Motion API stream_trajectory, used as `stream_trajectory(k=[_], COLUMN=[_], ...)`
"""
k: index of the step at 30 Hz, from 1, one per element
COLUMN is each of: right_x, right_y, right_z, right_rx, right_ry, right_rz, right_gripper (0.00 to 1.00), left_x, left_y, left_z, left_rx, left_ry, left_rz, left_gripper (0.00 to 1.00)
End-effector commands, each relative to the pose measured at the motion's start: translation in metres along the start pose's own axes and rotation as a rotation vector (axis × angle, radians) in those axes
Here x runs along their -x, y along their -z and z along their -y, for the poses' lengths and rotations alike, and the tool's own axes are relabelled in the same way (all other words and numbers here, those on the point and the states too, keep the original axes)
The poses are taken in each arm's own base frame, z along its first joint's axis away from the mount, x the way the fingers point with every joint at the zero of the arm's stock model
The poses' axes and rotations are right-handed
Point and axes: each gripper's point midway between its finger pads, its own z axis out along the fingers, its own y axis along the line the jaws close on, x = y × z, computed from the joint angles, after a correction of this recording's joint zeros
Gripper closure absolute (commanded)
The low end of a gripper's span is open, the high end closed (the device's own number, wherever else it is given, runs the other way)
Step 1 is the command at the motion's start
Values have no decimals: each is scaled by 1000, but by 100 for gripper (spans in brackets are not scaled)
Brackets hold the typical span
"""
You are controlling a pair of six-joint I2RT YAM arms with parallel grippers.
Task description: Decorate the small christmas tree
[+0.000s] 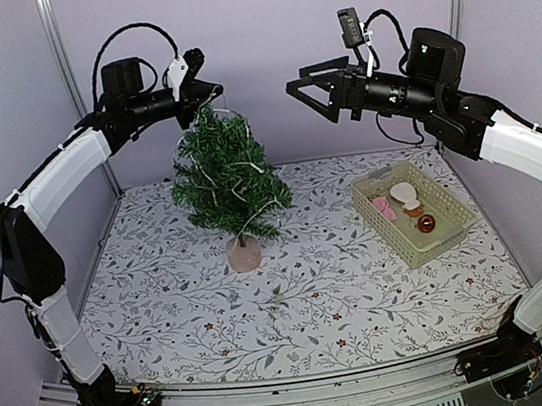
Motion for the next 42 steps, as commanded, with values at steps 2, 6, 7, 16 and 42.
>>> stream_trajectory(k=[2, 6, 7, 16, 42], right_x=[9, 8, 8, 5, -46], right_y=[4, 4, 4, 0, -115], right_z=[-2, -1, -1, 11, 109], right_rx=[-6, -7, -7, -39, 148], right_ry=[22, 23, 25, 21, 28], right_rz=[19, 17, 17, 20, 52], right_gripper=[4, 4, 4, 7, 39], left_x=[11, 8, 8, 62, 75], left_y=[-7, -4, -2, 15, -1], left_z=[5, 0, -3, -17, 6], left_rx=[-16, 27, 42, 57, -39], left_ry=[-71, -108, -119, -112, -66], left_rz=[9, -30, -38, 130, 218], left_gripper=[100, 100, 100, 100, 100])
